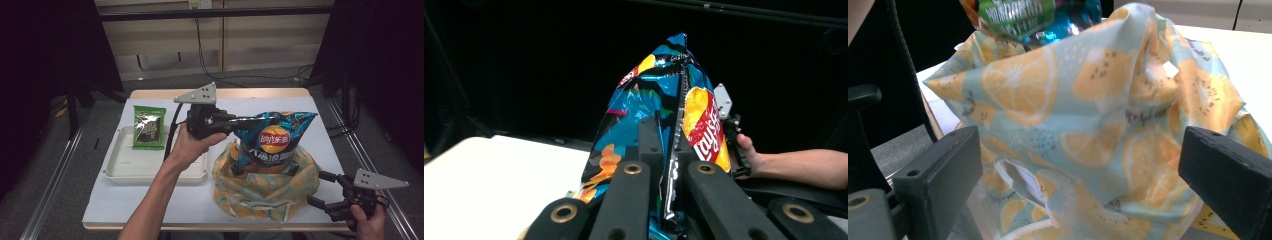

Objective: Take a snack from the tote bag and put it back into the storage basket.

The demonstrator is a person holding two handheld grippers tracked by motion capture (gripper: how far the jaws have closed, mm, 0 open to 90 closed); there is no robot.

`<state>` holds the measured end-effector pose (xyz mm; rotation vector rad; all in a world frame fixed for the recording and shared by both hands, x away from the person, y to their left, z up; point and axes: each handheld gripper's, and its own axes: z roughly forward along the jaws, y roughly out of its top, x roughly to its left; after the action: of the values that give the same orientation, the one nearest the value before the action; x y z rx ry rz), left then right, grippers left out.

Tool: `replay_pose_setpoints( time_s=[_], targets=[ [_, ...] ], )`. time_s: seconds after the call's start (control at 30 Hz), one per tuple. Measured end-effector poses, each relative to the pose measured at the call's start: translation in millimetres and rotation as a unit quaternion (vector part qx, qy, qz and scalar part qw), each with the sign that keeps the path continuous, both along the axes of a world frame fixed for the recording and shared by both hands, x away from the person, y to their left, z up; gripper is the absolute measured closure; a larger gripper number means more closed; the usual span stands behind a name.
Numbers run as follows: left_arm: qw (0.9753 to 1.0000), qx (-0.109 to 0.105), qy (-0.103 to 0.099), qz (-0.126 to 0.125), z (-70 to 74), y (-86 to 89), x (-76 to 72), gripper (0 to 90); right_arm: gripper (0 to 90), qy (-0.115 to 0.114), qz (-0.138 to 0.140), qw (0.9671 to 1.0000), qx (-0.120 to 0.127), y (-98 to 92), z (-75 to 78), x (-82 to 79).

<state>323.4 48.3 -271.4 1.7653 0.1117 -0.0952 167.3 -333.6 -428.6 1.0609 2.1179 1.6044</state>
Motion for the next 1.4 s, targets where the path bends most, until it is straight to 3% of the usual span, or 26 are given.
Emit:
replay_pose_setpoints(
  time_s=[0.27, 0.43, 0.5, 0.77, 1.03, 1.13, 1.23, 1.4],
  targets=[
    [0.9999, -0.008, -0.007, 0.006, 11.7, 10.2, 2.2, 90.0, 3.3, -0.002, 0.0, 1.0, 0.0, -0.4, 0.1, 0.0],
    [0.9994, -0.028, -0.007, 0.02, 19.5, 23.7, 3.9, 90.0, 3.2, -0.002, 0.0, 1.0, 0.001, -0.5, 0.0, 0.1],
    [0.9994, -0.018, -0.014, 0.026, 21.2, 28.5, 5.0, 90.0, 3.2, -0.001, 0.001, 1.0, 0.0, -0.1, -0.1, 0.2],
    [0.9987, -0.023, -0.017, 0.043, 26.7, 47.2, 6.1, 90.0, 3.1, -0.001, 0.001, 1.0, 0.0, 0.1, -0.5, 0.8],
    [0.9968, -0.038, -0.027, 0.064, 37.3, 68.0, 7.0, 90.0, 3.1, 0.001, -0.001, 1.0, -0.001, 0.2, -0.7, 0.6],
    [0.9962, -0.035, -0.033, 0.073, 40.3, 74.6, 6.9, 90.0, 3.1, 0.0, 0.001, 1.0, -0.001, 0.5, -0.7, 1.0],
    [0.9954, -0.042, -0.03, 0.08, 41.7, 81.9, 8.9, 90.0, 3.1, 0.0, 0.001, 1.0, -0.001, 0.7, -0.8, 0.9],
    [0.9933, -0.033, -0.043, 0.102, 43.1, 94.6, 8.1, 90.0, 3.1, 0.001, 0.0, 1.0, -0.001, 0.3, -0.8, 0.8]
  ],
)
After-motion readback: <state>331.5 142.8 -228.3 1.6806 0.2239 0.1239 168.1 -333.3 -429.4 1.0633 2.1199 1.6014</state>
